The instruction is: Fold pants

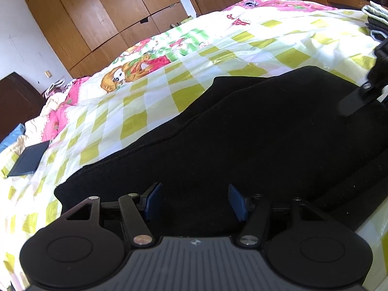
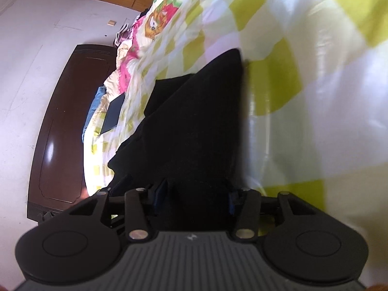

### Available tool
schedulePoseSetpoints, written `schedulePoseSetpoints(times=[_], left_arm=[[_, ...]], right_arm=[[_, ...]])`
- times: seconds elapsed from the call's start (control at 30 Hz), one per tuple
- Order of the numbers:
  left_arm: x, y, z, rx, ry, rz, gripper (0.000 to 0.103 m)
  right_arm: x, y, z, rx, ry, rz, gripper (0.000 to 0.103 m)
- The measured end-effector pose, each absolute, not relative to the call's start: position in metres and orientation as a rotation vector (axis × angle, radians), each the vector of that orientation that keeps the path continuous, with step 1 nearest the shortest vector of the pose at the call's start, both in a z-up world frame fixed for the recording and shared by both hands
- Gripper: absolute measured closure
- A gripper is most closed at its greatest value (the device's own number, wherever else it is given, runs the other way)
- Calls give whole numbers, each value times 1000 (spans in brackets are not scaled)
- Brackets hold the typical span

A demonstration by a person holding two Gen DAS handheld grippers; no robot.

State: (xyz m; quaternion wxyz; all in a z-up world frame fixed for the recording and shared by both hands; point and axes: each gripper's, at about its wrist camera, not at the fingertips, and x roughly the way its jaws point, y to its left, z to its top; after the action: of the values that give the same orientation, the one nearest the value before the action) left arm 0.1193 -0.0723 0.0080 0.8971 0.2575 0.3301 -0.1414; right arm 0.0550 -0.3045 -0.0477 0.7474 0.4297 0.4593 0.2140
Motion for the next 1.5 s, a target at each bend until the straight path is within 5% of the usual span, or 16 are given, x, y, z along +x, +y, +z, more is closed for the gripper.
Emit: schedulePoseSetpoints(times=[0.17,0.23,0.47,1.07,1.27,1.5], left_arm=[[121,-71,8,522,691,-301,31],[120,-70,9,518,691,-302,31],[122,-66,4,491,688,-293,31],[101,23,16,406,574,-199,31],[92,38,10,390,543,-201,30],[84,68,20,259,533,-247,29]], right_arm=[[51,-311,-44,969,984,486,55],[47,-316,-48,958,989,449,69],[48,-301,-28,1018,897,431,89],[83,-174,119,697,883,383,89],[108,-96,130,550,937,385,87],[134,-6,88,420,1061,418,74]])
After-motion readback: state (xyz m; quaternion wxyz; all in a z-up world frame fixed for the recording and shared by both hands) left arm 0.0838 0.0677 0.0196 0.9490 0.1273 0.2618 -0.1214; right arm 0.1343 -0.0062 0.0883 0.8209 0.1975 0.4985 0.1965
